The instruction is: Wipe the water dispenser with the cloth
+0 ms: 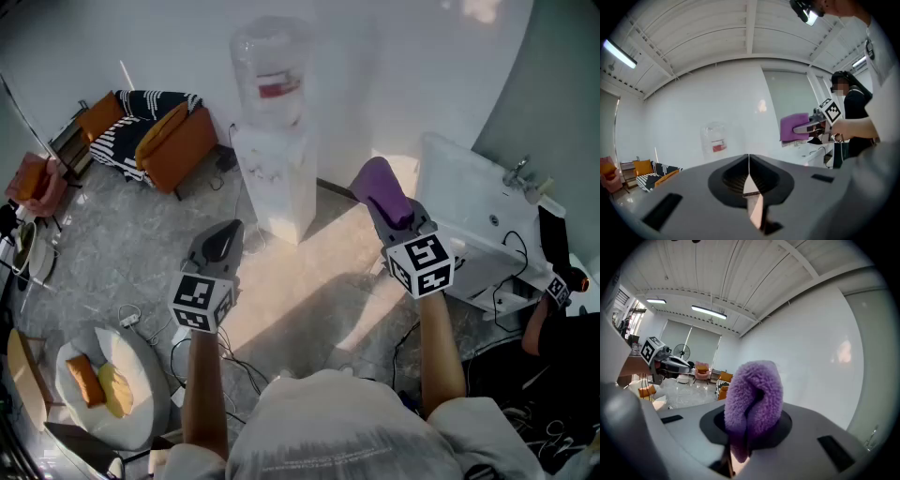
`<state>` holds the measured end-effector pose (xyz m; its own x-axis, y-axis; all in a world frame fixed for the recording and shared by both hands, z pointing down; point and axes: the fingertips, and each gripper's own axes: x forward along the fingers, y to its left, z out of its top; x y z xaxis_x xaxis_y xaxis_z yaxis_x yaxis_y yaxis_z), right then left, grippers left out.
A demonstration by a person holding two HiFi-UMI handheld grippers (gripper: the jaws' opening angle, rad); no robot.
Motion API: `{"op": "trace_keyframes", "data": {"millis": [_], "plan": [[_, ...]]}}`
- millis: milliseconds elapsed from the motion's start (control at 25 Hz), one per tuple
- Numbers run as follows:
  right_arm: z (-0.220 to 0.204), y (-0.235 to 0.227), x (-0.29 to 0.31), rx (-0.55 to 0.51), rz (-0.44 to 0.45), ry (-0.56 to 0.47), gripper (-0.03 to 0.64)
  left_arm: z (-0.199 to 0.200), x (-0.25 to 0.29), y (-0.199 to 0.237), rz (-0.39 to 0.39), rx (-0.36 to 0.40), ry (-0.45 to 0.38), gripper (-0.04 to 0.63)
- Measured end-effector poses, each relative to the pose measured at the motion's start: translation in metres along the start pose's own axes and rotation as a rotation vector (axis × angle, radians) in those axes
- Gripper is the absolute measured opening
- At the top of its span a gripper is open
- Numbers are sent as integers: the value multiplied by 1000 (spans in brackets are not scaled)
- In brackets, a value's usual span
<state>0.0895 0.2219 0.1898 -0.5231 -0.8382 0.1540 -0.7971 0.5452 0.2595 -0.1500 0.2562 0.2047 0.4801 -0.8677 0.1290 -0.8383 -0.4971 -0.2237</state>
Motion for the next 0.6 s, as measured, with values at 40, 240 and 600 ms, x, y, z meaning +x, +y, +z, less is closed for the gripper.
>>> {"op": "trace_keyframes", "data": {"millis": [40,240,600], "plan": [[-1,-3,-1,-1,2,0,51,0,2,-2,1,-1,3,17],[-8,-18,-6,7,9,0,51,-1,14,-12,11,-18,20,17],[-35,-58,-21,31,20,2,51,-2,46,-45,27,-37,42,17]]}}
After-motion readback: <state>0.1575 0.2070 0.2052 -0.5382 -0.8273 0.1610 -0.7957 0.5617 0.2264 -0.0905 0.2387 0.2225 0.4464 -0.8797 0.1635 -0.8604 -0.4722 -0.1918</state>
